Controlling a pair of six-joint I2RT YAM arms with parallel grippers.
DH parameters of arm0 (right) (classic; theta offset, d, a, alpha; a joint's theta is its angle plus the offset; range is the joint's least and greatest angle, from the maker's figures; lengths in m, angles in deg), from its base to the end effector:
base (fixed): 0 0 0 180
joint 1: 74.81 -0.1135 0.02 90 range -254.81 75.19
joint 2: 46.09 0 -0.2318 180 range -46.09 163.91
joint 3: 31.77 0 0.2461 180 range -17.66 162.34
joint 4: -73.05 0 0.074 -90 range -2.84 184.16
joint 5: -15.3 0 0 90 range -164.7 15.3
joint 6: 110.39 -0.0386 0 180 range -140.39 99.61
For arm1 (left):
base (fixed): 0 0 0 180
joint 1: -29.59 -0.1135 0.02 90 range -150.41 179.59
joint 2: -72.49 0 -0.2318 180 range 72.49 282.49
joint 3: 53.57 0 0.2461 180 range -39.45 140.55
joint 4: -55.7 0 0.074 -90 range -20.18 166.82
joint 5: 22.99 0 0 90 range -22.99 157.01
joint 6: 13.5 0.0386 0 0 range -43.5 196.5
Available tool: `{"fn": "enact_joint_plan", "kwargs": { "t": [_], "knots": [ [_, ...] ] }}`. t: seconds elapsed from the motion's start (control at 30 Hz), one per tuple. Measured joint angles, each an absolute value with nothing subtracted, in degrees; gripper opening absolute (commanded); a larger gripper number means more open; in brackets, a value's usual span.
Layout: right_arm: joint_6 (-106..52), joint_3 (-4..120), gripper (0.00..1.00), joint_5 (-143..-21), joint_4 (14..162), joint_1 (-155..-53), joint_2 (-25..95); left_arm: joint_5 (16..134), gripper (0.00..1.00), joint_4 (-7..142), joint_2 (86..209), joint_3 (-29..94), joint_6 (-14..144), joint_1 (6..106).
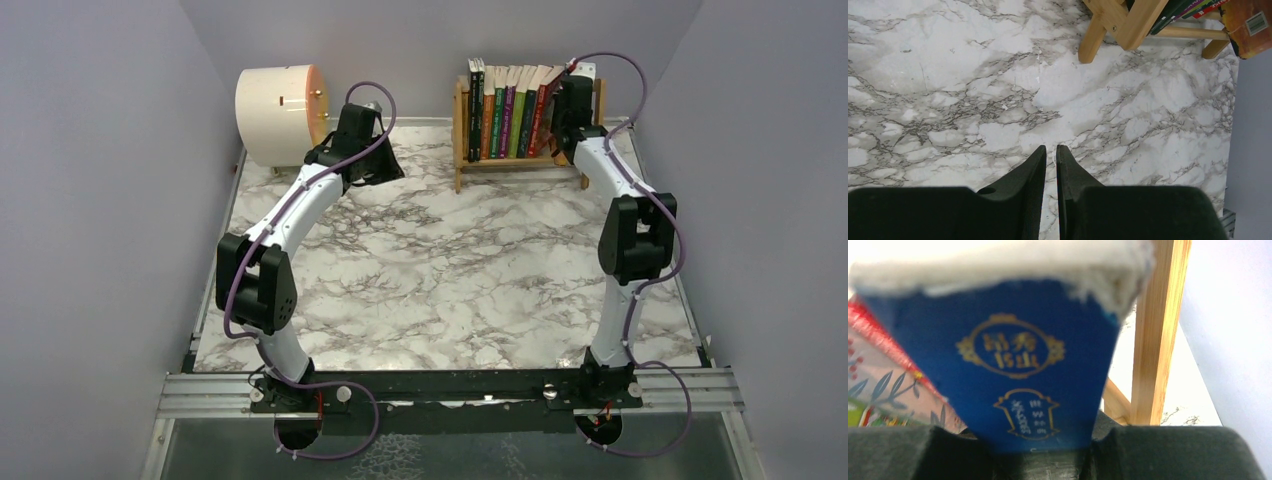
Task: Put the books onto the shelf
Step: Place the book on the shelf.
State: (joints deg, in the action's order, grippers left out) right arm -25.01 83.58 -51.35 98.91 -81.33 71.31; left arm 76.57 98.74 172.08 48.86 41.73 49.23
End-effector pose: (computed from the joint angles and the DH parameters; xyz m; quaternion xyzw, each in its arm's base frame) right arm 0.4680 0.0381 0.2593 0.0904 0.8407 -0.1235 0.5195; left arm 0.3652 -0.1371 0.2819 -0.0842 0.9006 -0.2590 0.3386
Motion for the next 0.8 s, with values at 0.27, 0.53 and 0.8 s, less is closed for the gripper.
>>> {"fn": "enact_joint_plan", "kwargs": {
  "t": [0.27, 0.53, 0.8],
  "knots": [
    [-25.01, 89.04, 0.01, -51.98, 97.21, -78.95, 76.82, 76.55, 0.08, 96.47, 171.97, 47.16, 40.92, 49.23],
    [-25.34, 90.92, 0.01, -56.81, 95.72, -78.34, 79.62, 76.57, 0.08, 95.44, 171.97, 46.87, 40.36, 49.33],
    [-27.22, 91.05, 0.01, -61.1, 95.26, -78.36, 79.9, 76.57, 0.08, 94.77, 171.97, 45.97, 40.16, 49.33]
  ]
}}
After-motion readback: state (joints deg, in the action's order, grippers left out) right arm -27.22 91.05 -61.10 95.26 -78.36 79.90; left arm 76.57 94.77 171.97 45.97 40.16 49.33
